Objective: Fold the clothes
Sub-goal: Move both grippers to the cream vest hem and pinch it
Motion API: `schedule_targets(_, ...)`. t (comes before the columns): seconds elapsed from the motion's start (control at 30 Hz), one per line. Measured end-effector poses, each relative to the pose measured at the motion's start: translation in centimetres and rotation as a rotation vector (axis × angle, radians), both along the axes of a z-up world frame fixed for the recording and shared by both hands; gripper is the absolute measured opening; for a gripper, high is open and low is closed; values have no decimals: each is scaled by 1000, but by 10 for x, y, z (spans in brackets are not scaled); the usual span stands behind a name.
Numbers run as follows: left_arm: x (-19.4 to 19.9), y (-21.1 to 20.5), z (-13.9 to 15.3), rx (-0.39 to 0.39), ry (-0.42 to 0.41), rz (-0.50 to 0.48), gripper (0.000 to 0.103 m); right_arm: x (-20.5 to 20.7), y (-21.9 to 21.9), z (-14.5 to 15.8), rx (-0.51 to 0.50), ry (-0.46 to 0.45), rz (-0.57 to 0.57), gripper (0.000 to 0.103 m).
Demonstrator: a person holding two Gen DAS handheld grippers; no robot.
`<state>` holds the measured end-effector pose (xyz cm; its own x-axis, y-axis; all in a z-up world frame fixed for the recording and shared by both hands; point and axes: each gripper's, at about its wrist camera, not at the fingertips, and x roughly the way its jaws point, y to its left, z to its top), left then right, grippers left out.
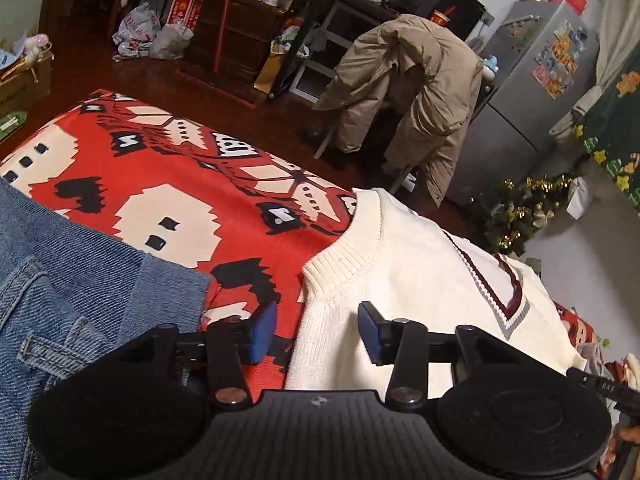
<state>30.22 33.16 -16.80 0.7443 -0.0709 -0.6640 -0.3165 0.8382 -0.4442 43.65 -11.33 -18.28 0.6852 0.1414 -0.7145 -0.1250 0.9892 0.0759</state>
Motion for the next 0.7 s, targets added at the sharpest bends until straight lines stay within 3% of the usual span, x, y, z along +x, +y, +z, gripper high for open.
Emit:
schedule_targets(0.03,0,3,-1,-25,4,-3,4,-2,0,2,-1,-12,0,6)
schedule_targets(0.07,-1,3,-1,-43,3,2,4,-4,0,5,3,-23,-2,6)
schedule_targets(0.2,-2,-19,19,165,-10,0,3,-13,-1,18,12,-68,-3,7)
schedule_targets(0.3,4,-27,10,294,71,22,0,-8,-2,8,-16,-21,-9,7)
schedule_targets(0.37,2,-30,4,401,76,34,1,-7,-3,4,-13,-4,-19,8)
schedule_targets(0.4,1,-27,5,379,78,38,0,-6,-3,5,-16,3,-21,9)
schedule_targets(0.47,-3,-14,12,234,40,32,2,-9,-5,10,-27,-9,-27,33)
schedule_targets(0.5,-6,-11,17,196,16,28,4,-12,-8,14,-30,-22,-22,34)
schedule_targets(0.7,-34,-29,37,143,-17,-72,6,-54,-25,47,11,-65,-17,37)
